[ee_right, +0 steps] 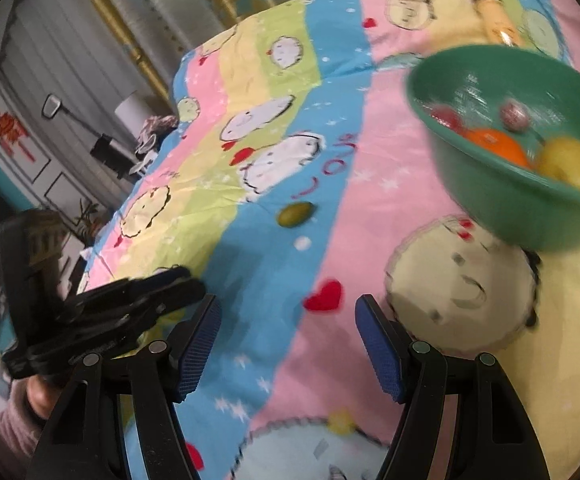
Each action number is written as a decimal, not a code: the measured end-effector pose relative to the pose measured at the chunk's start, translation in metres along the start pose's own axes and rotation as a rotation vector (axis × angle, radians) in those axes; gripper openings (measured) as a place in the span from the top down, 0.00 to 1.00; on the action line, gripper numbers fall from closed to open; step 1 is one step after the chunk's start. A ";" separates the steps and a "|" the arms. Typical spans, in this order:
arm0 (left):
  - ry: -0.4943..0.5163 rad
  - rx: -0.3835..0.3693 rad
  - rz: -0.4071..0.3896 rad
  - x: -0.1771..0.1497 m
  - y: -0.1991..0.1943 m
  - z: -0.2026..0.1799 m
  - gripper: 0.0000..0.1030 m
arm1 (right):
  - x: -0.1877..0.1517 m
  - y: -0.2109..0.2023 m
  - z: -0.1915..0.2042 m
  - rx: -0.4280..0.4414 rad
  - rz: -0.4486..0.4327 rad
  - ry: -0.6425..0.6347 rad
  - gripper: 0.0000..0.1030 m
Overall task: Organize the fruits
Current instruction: 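Grasp a green olive with the left tool while the right tool grasps the other, then carry both green olives over the green basin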
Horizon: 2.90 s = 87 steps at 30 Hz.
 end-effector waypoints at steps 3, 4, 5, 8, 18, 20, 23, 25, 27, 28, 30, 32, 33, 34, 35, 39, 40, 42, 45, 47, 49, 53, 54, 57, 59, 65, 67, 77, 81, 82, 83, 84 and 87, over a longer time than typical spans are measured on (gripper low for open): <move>-0.015 0.001 -0.017 0.000 -0.009 0.005 0.65 | 0.013 0.024 0.006 -0.026 0.005 -0.027 0.35; -0.023 -0.001 -0.022 0.000 -0.012 0.007 0.65 | 0.017 0.031 0.007 -0.031 0.007 -0.034 0.38; -0.028 -0.002 -0.024 0.000 -0.014 0.009 0.65 | 0.021 0.038 0.009 -0.037 0.009 -0.043 0.43; -0.039 -0.006 -0.033 0.001 -0.017 0.013 0.65 | 0.027 0.061 0.008 -0.078 0.025 -0.060 0.49; -0.060 -0.022 -0.036 0.003 -0.017 0.018 0.65 | 0.031 0.093 -0.005 -0.148 0.033 -0.081 0.76; -0.061 -0.021 -0.034 0.003 -0.016 0.018 0.65 | 0.032 0.093 -0.007 -0.139 0.036 -0.072 0.80; -0.056 -0.012 -0.040 0.007 -0.017 0.018 0.65 | 0.032 0.088 -0.006 -0.129 0.040 -0.081 0.80; -0.053 -0.016 -0.046 0.010 -0.019 0.015 0.65 | 0.029 0.081 -0.004 -0.105 0.041 -0.064 0.80; -0.040 -0.015 -0.053 0.013 -0.022 0.011 0.65 | 0.029 0.072 0.000 -0.083 0.029 -0.052 0.80; -0.033 -0.011 -0.056 0.014 -0.023 0.009 0.65 | 0.030 0.064 0.003 -0.073 0.016 -0.048 0.80; -0.021 -0.004 -0.059 0.016 -0.025 0.004 0.65 | 0.031 0.051 0.006 -0.051 -0.002 -0.036 0.80; -0.012 -0.004 -0.063 0.019 -0.028 -0.001 0.65 | 0.033 0.034 0.009 -0.035 -0.023 -0.033 0.80; -0.005 -0.003 -0.065 0.020 -0.030 -0.005 0.65 | 0.034 0.027 0.011 -0.031 -0.032 -0.034 0.80; 0.000 -0.001 -0.065 0.021 -0.031 -0.007 0.65 | 0.035 0.019 0.012 -0.026 -0.044 -0.036 0.80; 0.010 0.002 -0.066 0.022 -0.032 -0.011 0.65 | 0.037 0.010 0.013 -0.020 -0.057 -0.037 0.80; 0.040 -0.009 -0.075 0.026 -0.037 -0.029 0.65 | 0.041 -0.019 0.015 -0.015 -0.103 -0.036 0.80; 0.049 -0.012 -0.075 0.027 -0.037 -0.034 0.65 | 0.041 -0.025 0.014 -0.015 -0.111 -0.034 0.80; 0.063 -0.018 -0.074 0.028 -0.038 -0.042 0.65 | 0.042 -0.036 0.012 -0.013 -0.127 -0.026 0.80; 0.085 -0.022 -0.075 0.031 -0.041 -0.056 0.65 | 0.043 -0.053 0.006 -0.016 -0.154 -0.014 0.80; 0.097 -0.028 -0.076 0.033 -0.041 -0.064 0.65 | 0.044 -0.062 0.002 -0.018 -0.174 -0.002 0.80; 0.110 -0.034 -0.075 0.035 -0.040 -0.072 0.65 | 0.047 -0.070 -0.003 -0.022 -0.192 0.009 0.80; 0.141 -0.043 -0.071 0.040 -0.036 -0.091 0.65 | 0.051 -0.086 -0.016 -0.034 -0.222 0.027 0.80; 0.149 -0.046 -0.072 0.042 -0.034 -0.095 0.65 | 0.052 -0.090 -0.019 -0.038 -0.229 0.030 0.80; 0.171 -0.059 -0.070 0.047 -0.029 -0.110 0.65 | 0.056 -0.100 -0.029 -0.048 -0.252 0.043 0.80; 0.184 -0.062 -0.069 0.049 -0.026 -0.118 0.65 | 0.057 -0.107 -0.035 -0.053 -0.266 0.052 0.80; 0.229 -0.080 -0.062 0.060 -0.010 -0.144 0.65 | 0.061 -0.119 -0.058 -0.077 -0.298 0.081 0.80; 0.245 -0.088 -0.062 0.065 -0.003 -0.154 0.65 | 0.064 -0.122 -0.066 -0.082 -0.308 0.090 0.80; 0.317 -0.118 -0.039 0.083 0.039 -0.196 0.65 | 0.082 -0.139 -0.107 -0.134 -0.358 0.124 0.80; 0.341 -0.115 -0.027 0.088 0.058 -0.206 0.65 | 0.088 -0.140 -0.120 -0.151 -0.364 0.128 0.80; 0.342 -0.114 -0.019 0.089 0.065 -0.208 0.65 | 0.090 -0.139 -0.124 -0.156 -0.364 0.128 0.80; 0.344 -0.113 -0.014 0.090 0.069 -0.210 0.65 | 0.091 -0.138 -0.127 -0.159 -0.363 0.129 0.80; 0.351 -0.108 -0.008 0.091 0.075 -0.211 0.65 | 0.092 -0.137 -0.131 -0.161 -0.360 0.131 0.80; 0.361 -0.096 0.007 0.092 0.089 -0.213 0.65 | 0.095 -0.132 -0.138 -0.168 -0.354 0.130 0.80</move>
Point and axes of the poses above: each gripper's, at about its wrist camera, not at the fingertips, and y roughly the way its jaws point, z to its left, x to its top, the point moved 10 cm from there along y, roughly the way its jaws point, and after that the axes turned 9 degrees about -z, right-handed, at the moved point
